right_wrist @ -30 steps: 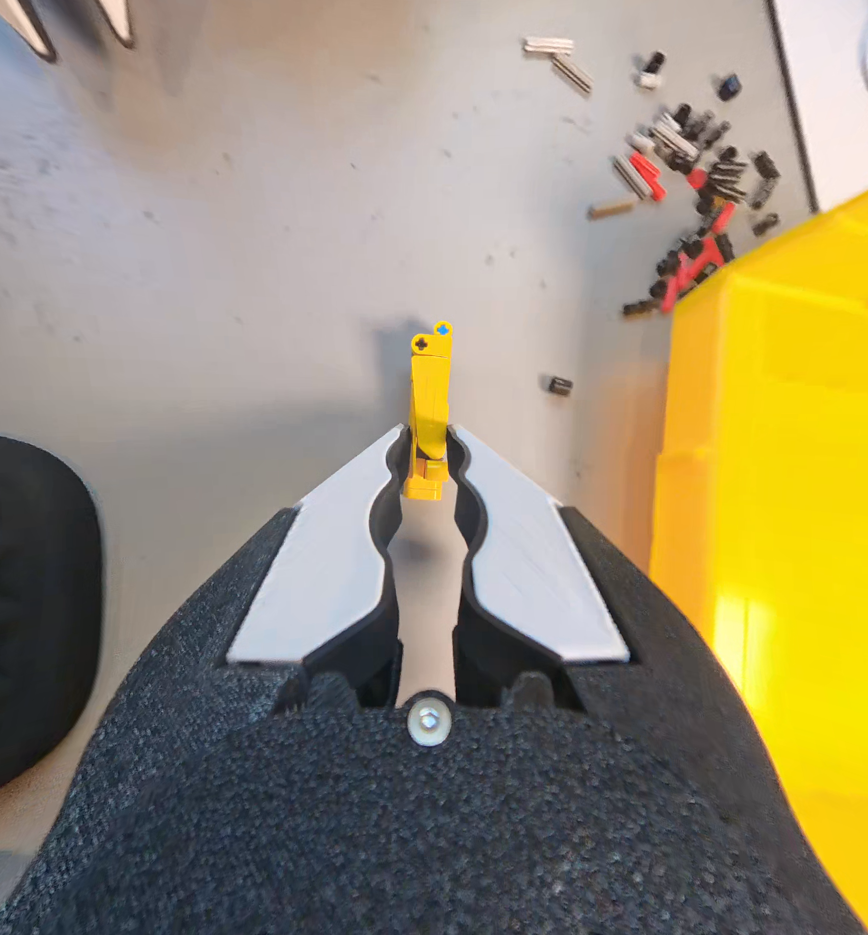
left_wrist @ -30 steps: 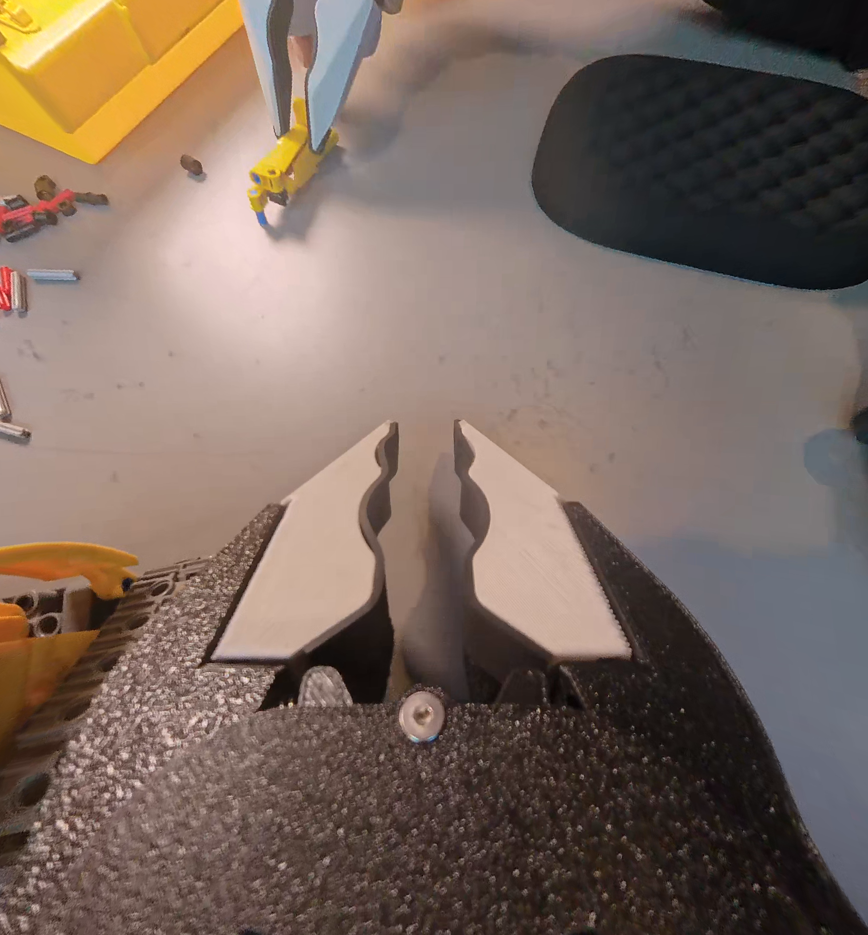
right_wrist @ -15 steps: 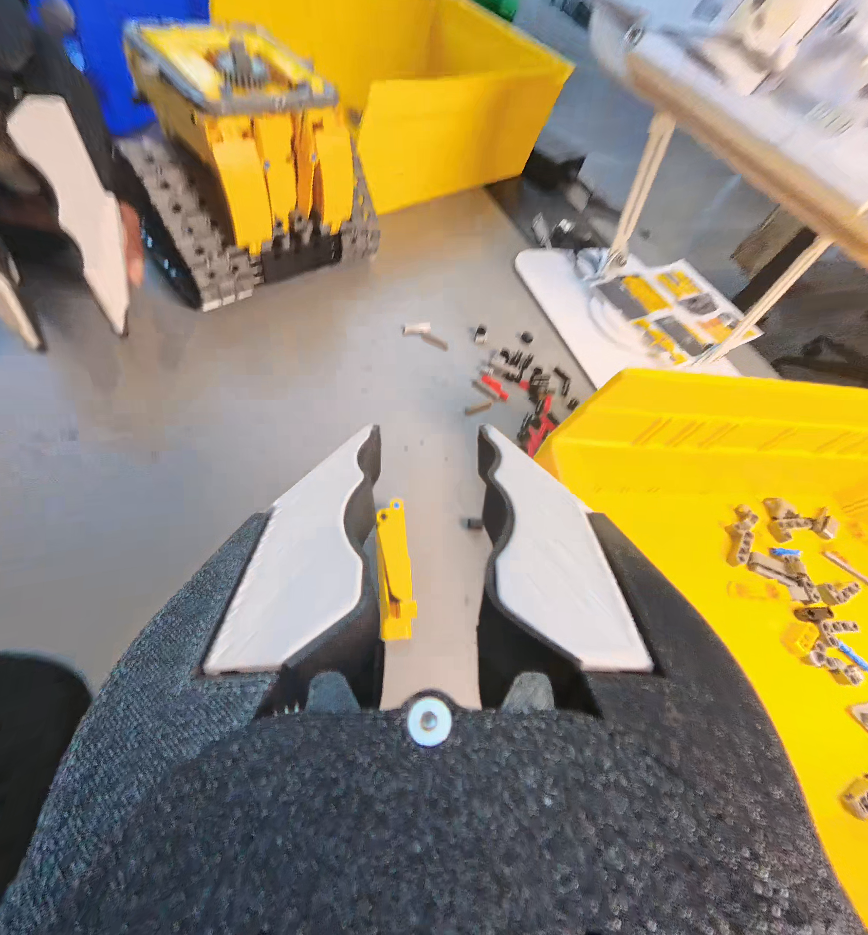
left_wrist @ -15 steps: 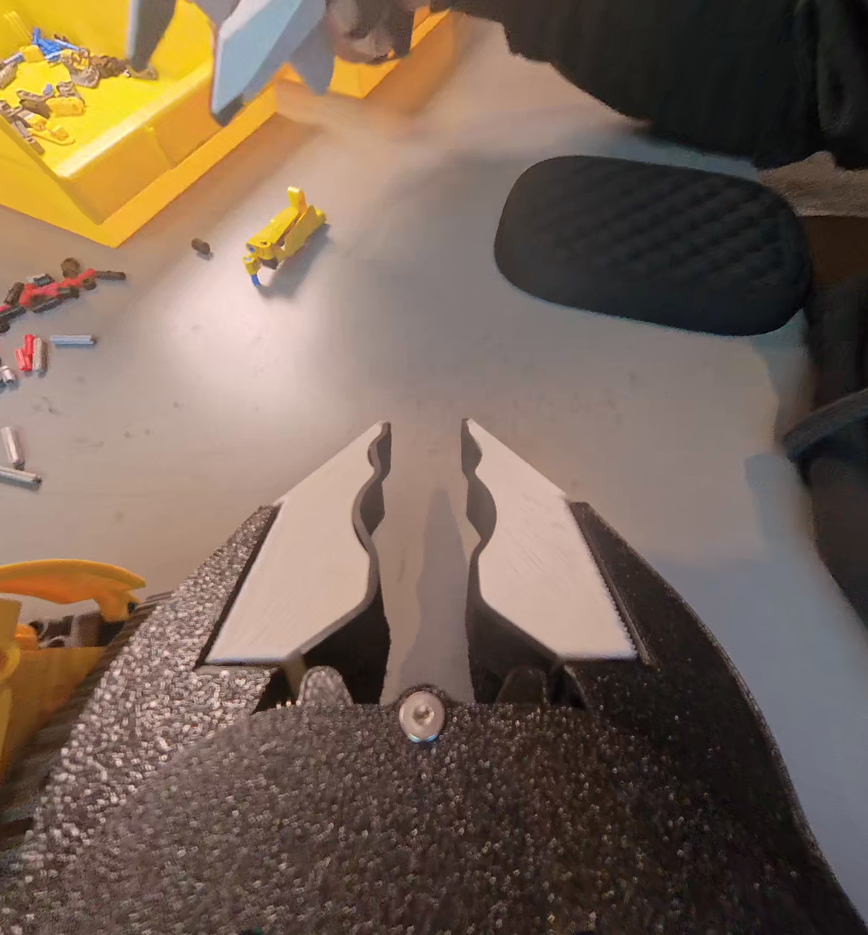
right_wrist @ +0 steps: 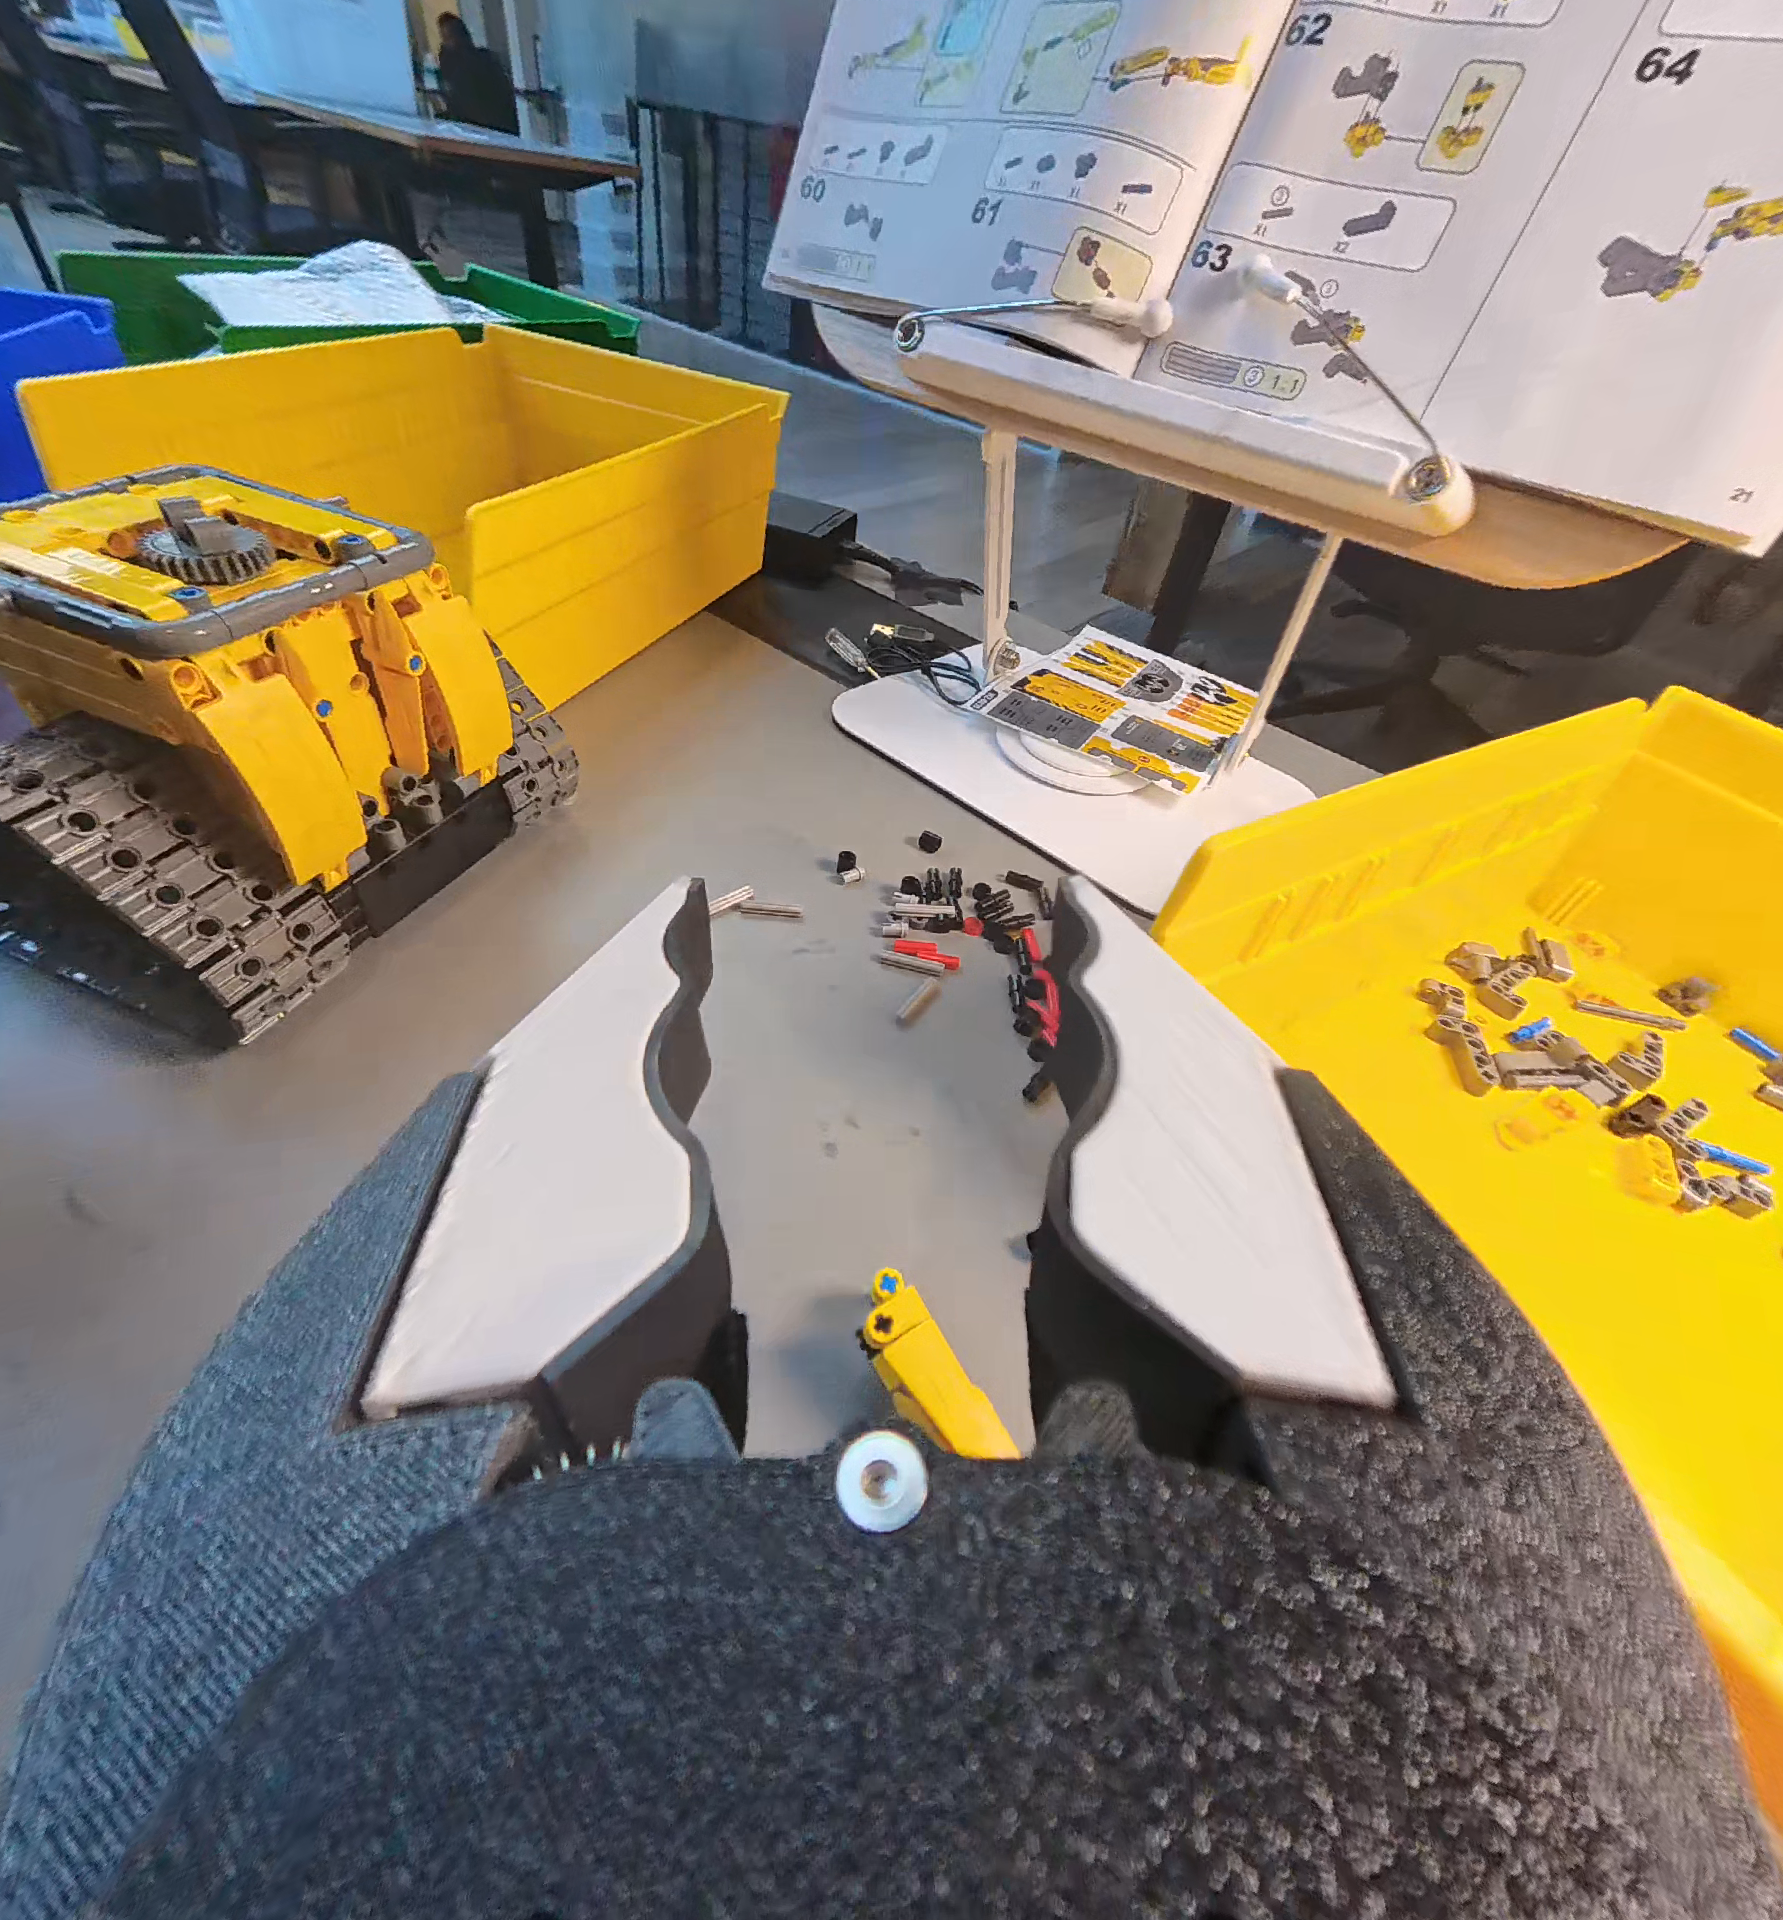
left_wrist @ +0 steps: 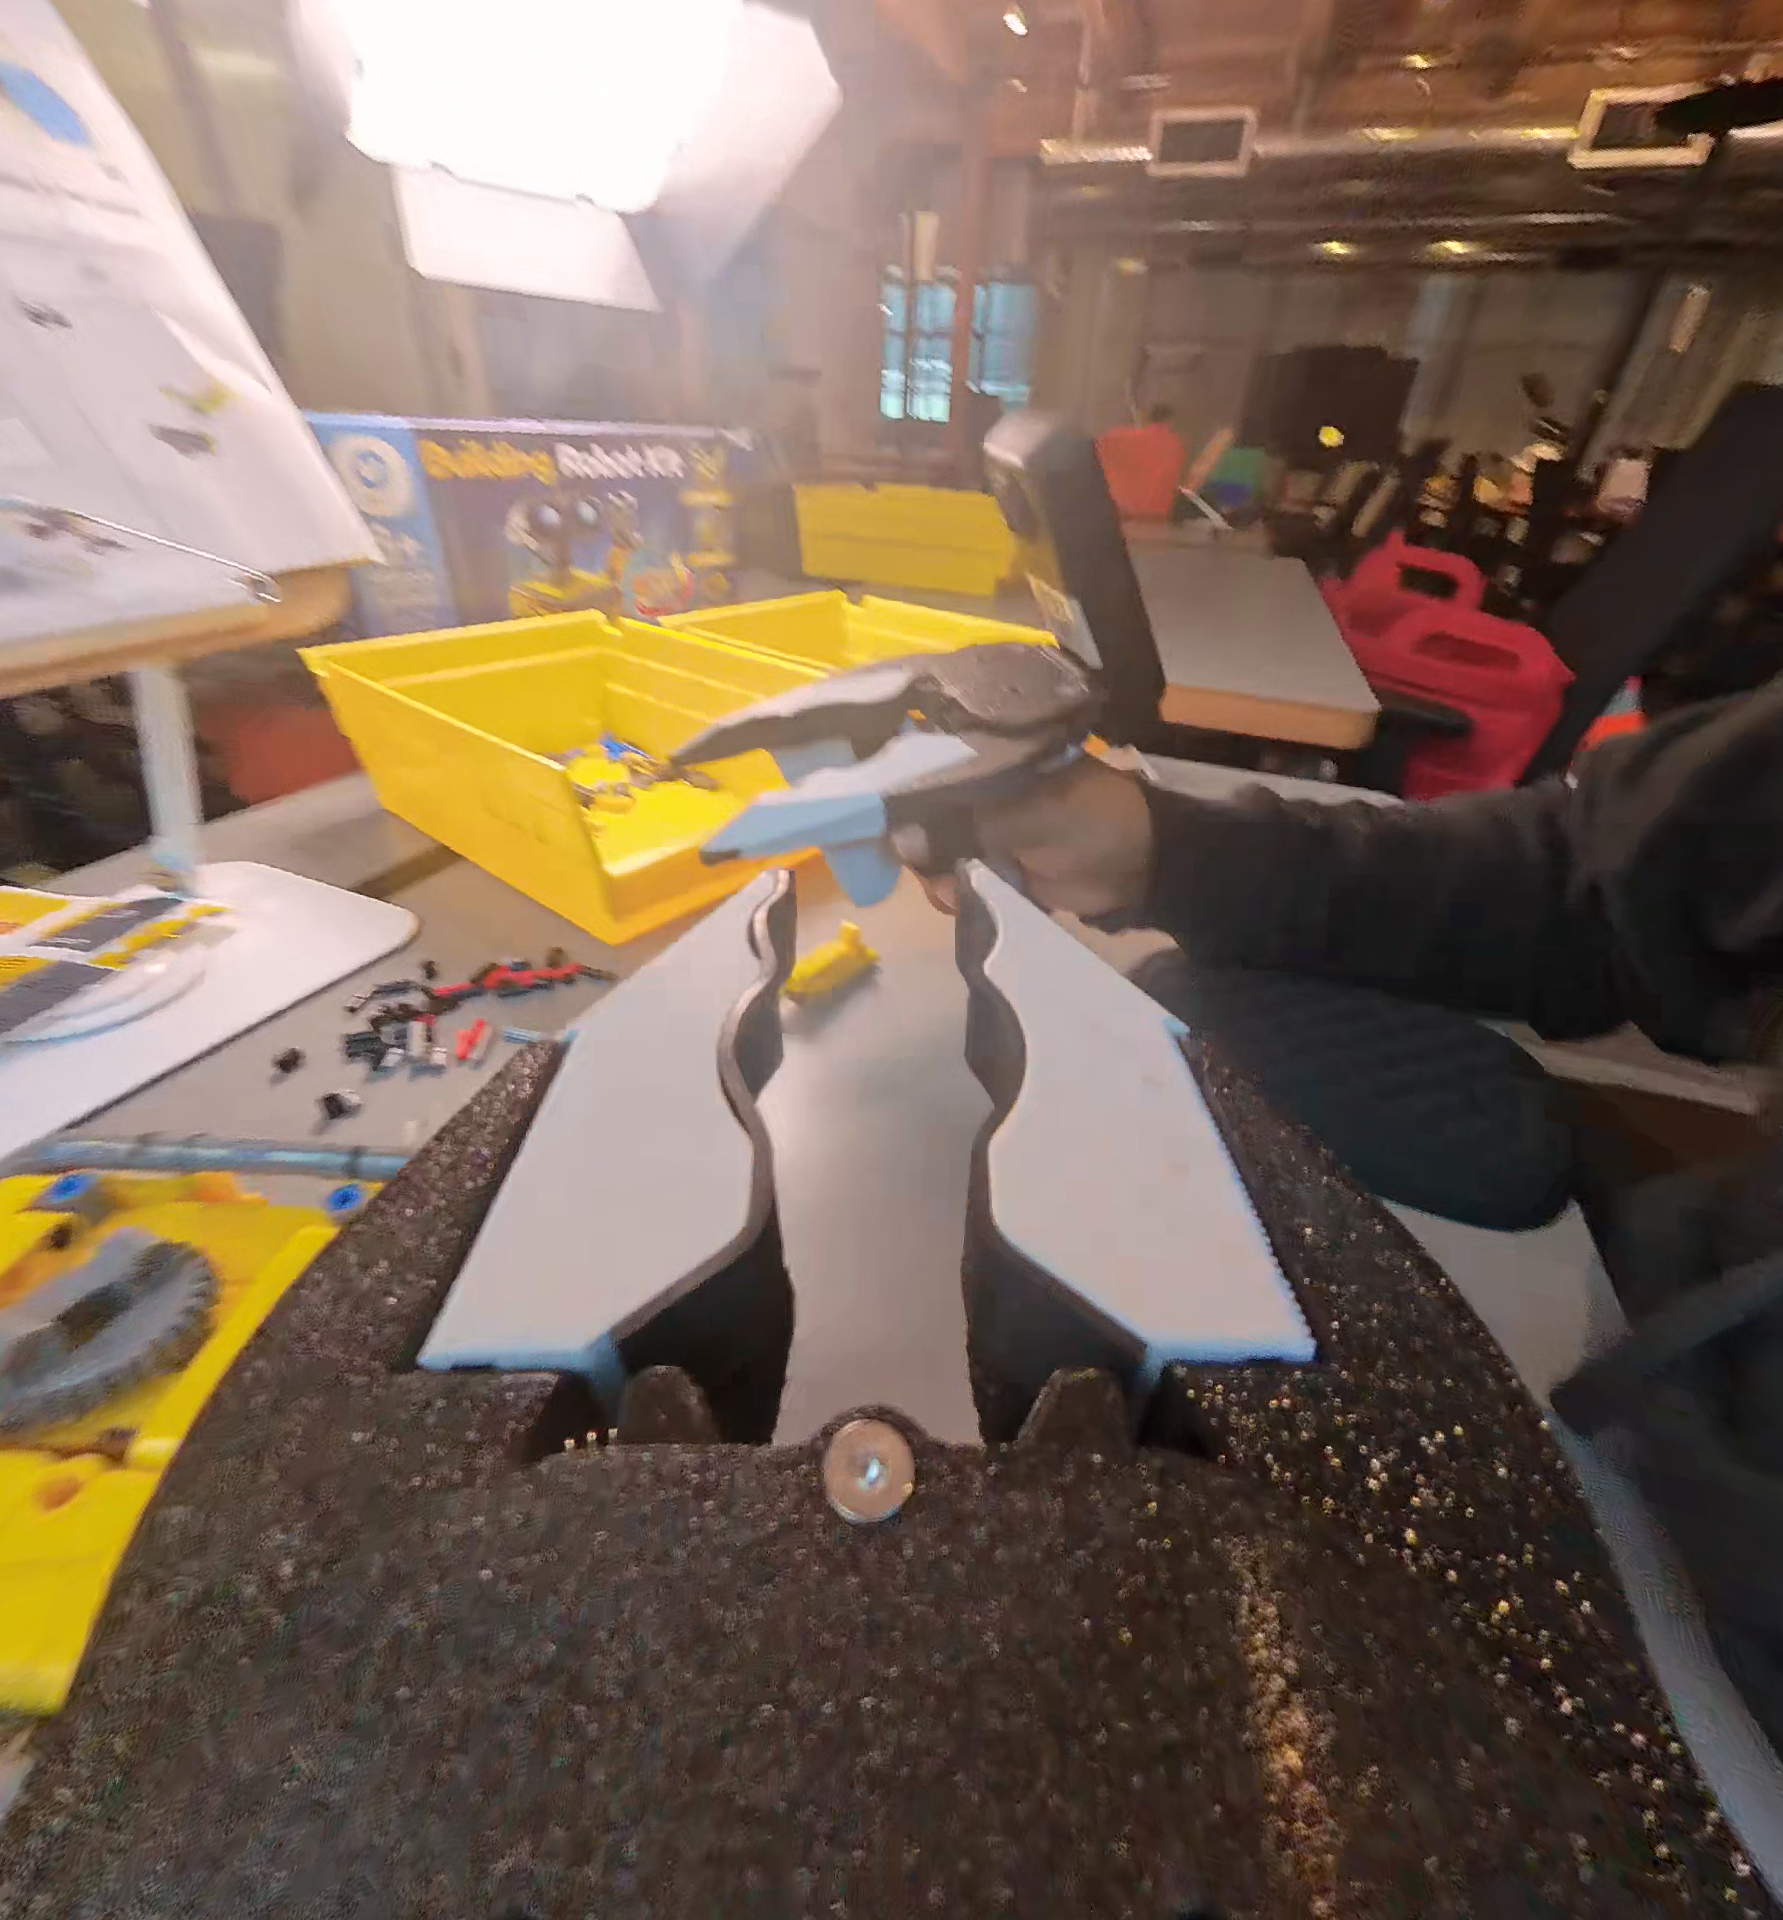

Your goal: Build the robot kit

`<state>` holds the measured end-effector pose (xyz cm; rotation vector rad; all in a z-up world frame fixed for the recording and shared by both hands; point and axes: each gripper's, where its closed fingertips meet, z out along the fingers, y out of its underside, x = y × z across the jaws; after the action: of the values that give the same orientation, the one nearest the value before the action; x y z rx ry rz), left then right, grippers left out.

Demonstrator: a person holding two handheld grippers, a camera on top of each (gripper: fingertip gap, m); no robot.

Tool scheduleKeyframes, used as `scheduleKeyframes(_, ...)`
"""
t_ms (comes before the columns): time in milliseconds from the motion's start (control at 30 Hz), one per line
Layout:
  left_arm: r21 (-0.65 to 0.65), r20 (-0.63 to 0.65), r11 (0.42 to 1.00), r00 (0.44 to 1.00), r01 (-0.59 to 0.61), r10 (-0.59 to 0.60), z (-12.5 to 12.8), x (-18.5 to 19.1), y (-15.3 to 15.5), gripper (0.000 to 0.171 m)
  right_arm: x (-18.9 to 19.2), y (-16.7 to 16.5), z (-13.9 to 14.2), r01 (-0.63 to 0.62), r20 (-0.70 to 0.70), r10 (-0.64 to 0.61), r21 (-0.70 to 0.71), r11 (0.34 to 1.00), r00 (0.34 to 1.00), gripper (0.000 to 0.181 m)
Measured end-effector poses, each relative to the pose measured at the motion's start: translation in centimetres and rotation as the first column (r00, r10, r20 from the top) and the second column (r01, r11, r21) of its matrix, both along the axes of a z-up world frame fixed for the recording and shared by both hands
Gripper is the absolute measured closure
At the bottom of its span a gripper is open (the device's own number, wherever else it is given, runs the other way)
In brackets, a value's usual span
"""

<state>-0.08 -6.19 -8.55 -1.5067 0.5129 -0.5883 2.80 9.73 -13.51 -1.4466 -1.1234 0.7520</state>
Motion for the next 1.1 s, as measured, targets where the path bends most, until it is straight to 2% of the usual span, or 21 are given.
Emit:
scheduleKeyframes(100,0.083,0.080,0.985,0.986,-0.151,0.144,2.6,-3.3,-0.5,0.135,-0.1,-0.2,-0.3,0.030,-0.008,-0.030,-0.011,0.999,1.000,0.113)
scheduleKeyframes(200,0.122,0.128,0.939,0.944,-0.321,0.305,4.0,-7.1,-1.3,0.126,0.0,-0.1,-0.7,0.048,-0.012,-0.048,-0.016,0.999,0.999,0.112)
scheduleKeyframes(333,0.080,0.135,0.855,0.855,-0.512,0.500,3.6,-12.2,-1.7,0.118,-0.1,0.2,-1.5,0.054,-0.002,-0.054,-0.037,0.998,0.999,0.112)
scheduleKeyframes(467,-0.008,0.064,0.797,0.795,-0.604,0.603,2.3,-16.0,-0.4,0.113,-0.4,-0.3,-2.4,0.040,0.036,-0.039,-0.029,0.999,0.999,0.111)
scheduleKeyframes(567,-0.013,-0.010,0.752,0.752,-0.659,0.659,2.9,-18.3,1.2,0.116,-0.6,-0.7,-2.7,0.027,0.047,-0.026,-0.017,0.999,0.999,0.111)
scheduleKeyframes(700,0.005,-0.084,0.723,0.720,-0.690,0.688,6.0,-21.4,5.1,0.125,-0.7,-0.9,-2.9,0.017,0.056,-0.018,0.004,1.000,0.998,0.111)
scheduleKeyframes(833,0.002,-0.145,0.719,0.711,-0.695,0.688,8.1,-24.4,11.1,0.139,-1.0,-1.2,-3.4,-0.009,0.055,0.008,0.013,1.000,0.998,0.112)
scheduleKeyframes(967,-0.071,-0.178,0.718,0.717,-0.693,0.674,6.8,-26.7,17.0,0.153,-1.1,-1.3,-3.2,-0.031,0.034,0.030,0.025,0.999,0.999,0.115)
scheduleKeyframes(1100,-0.084,-0.207,0.702,0.701,-0.708,0.682,4.6,-28.4,20.9,0.164,-1.1,-1.2,-3.1,-0.044,0.015,0.044,0.006,0.999,0.999,0.117)
